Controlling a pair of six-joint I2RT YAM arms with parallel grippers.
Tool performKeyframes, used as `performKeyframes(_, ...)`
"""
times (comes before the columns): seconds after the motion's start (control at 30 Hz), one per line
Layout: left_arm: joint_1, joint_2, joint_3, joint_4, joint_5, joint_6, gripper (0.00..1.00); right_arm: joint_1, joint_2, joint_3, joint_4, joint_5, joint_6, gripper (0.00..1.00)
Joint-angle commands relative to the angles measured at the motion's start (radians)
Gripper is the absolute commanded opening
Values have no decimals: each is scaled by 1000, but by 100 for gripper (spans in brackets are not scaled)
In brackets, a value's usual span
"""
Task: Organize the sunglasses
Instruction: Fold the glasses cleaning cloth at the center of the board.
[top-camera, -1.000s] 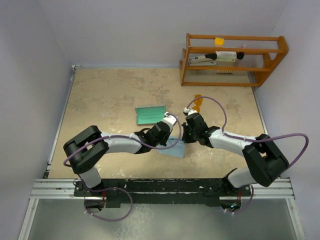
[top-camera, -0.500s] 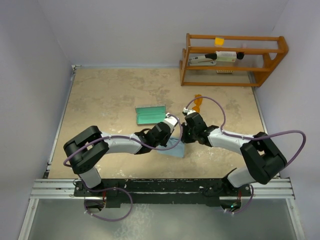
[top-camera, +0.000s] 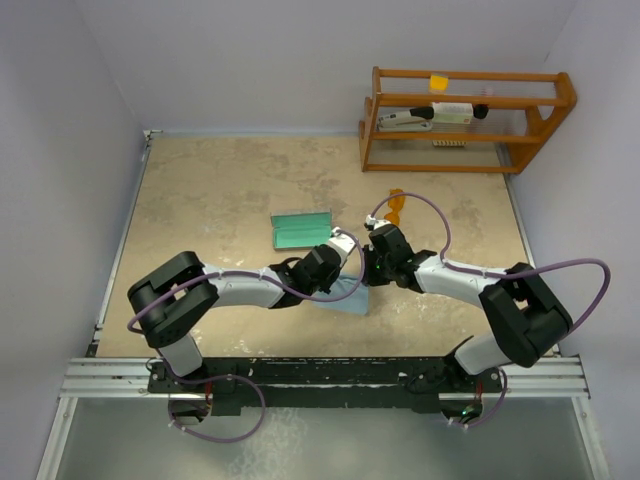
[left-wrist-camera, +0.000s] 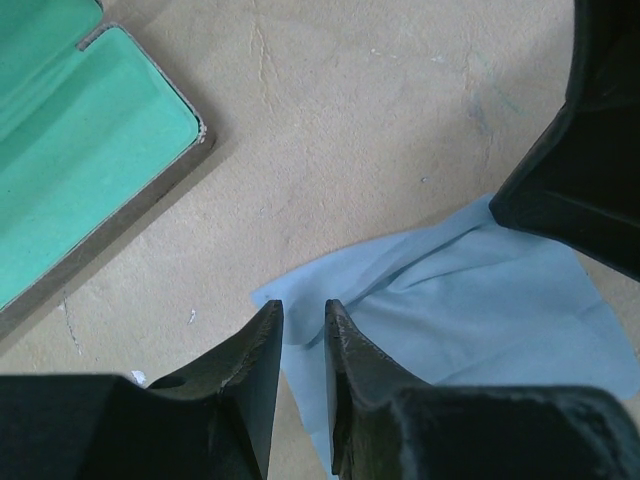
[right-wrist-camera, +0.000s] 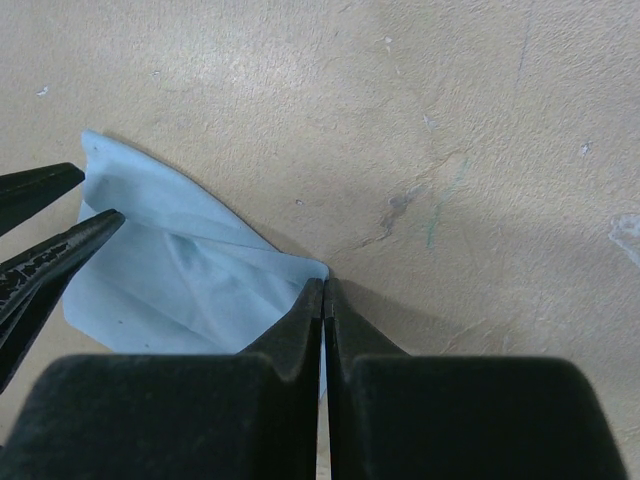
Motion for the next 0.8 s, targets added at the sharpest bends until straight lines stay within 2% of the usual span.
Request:
performKeyframes(0.0, -6, 5, 14, -4, -24, 38, 22, 4, 6, 33, -2, 0, 8, 0)
performKeyframes(0.77, -29, -15, -9, -5, -25, 31, 22, 4, 22, 30, 6, -7, 12, 0)
